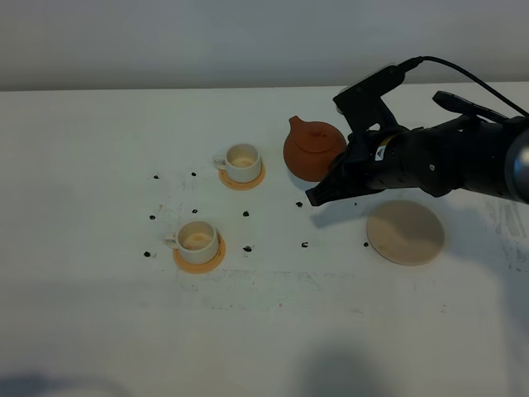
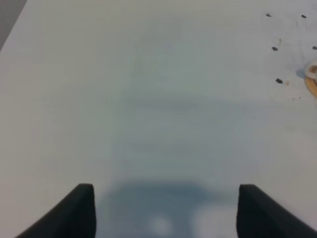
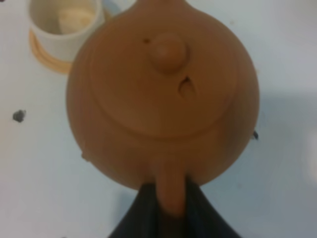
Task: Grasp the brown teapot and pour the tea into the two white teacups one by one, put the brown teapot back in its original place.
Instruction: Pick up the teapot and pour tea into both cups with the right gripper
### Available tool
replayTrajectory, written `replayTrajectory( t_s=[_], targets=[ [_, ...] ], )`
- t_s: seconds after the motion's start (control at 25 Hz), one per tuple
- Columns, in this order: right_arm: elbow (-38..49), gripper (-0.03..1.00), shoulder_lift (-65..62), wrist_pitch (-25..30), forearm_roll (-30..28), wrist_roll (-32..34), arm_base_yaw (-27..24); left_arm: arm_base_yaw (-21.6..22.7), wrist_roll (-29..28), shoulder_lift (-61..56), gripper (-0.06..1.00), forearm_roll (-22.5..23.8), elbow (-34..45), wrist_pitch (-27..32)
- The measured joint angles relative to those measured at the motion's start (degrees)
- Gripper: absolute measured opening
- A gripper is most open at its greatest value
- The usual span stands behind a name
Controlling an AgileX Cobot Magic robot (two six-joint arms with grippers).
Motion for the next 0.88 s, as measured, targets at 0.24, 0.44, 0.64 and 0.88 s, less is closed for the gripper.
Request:
replayTrajectory(
  t_s=[0.24,0.44,0.64,0.88],
  targets=[
    [-1.63,0.09,1.52,1.32,-0.42,-3.50,0.90,0.00,0.00,0.00,0.57,0.00,0.00,0.00],
    [-4.42,0.09,3.21,2.60,-1.36,-5.25,2.24,0.00,0.00,0.00,0.57,0.00,0.00,0.00],
    [-6.72,0.09,4.50,3.00,-2.45,-6.18,2.83,0.00,0.00,0.00,0.57,0.00,0.00,0.00],
    [-9.65,0.09,7.29,5.33,-4.08,-6.79,2.90,0.00,0.00,0.00,0.57,0.00,0.00,0.00]
  ],
)
